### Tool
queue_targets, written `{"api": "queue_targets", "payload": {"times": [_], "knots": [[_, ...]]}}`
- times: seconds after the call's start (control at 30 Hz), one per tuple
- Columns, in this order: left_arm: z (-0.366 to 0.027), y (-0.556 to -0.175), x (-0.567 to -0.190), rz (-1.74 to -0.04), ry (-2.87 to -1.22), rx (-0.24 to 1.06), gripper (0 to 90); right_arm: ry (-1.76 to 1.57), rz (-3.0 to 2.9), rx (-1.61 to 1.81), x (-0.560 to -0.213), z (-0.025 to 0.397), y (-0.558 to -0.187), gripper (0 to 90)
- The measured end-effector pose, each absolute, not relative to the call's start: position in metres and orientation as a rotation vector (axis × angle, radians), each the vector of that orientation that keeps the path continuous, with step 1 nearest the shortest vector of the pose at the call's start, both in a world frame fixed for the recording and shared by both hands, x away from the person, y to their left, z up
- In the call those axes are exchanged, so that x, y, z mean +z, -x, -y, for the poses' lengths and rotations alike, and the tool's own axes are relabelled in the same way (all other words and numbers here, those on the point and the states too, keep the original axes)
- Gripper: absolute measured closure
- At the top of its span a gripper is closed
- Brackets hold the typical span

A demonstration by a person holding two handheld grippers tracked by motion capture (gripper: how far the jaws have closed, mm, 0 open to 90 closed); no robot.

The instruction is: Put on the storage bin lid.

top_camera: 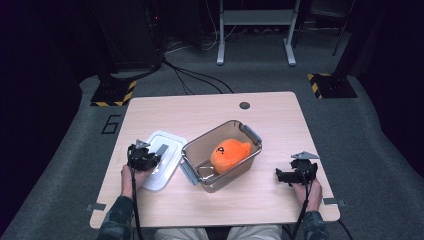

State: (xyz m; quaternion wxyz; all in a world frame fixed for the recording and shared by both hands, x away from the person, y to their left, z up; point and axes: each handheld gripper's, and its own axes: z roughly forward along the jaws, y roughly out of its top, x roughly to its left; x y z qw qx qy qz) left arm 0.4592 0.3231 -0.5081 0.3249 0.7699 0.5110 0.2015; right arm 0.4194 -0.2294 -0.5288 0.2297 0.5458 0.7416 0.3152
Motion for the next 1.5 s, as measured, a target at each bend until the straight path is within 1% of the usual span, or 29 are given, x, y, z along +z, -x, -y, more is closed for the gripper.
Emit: {"api": "queue_targets", "payload": {"times": [0.47,0.63,0.83,1.17,1.5], "knots": [[-0.325,-0.454,-0.502,-1.321,-1.994,0.523,66.4,-1.502,-2.041,0.868,-0.529,0.229,-0.419,0.0],[-0.325,-0.452,-0.498,-1.297,-2.006,0.541,66.4,-1.501,-2.041,0.87,-0.529,0.229,-0.42,0.0],[-0.327,-0.451,-0.496,-1.303,-2.009,0.53,66.4,-1.5,-2.043,0.871,-0.529,0.229,-0.42,0.0],[-0.331,-0.452,-0.479,-1.295,-1.987,0.564,66.4,-1.5,-2.044,0.872,-0.529,0.229,-0.42,0.0],[-0.332,-0.455,-0.464,-1.275,-1.978,0.567,66.4,-1.501,-2.043,0.87,-0.529,0.229,-0.42,0.0]]}}
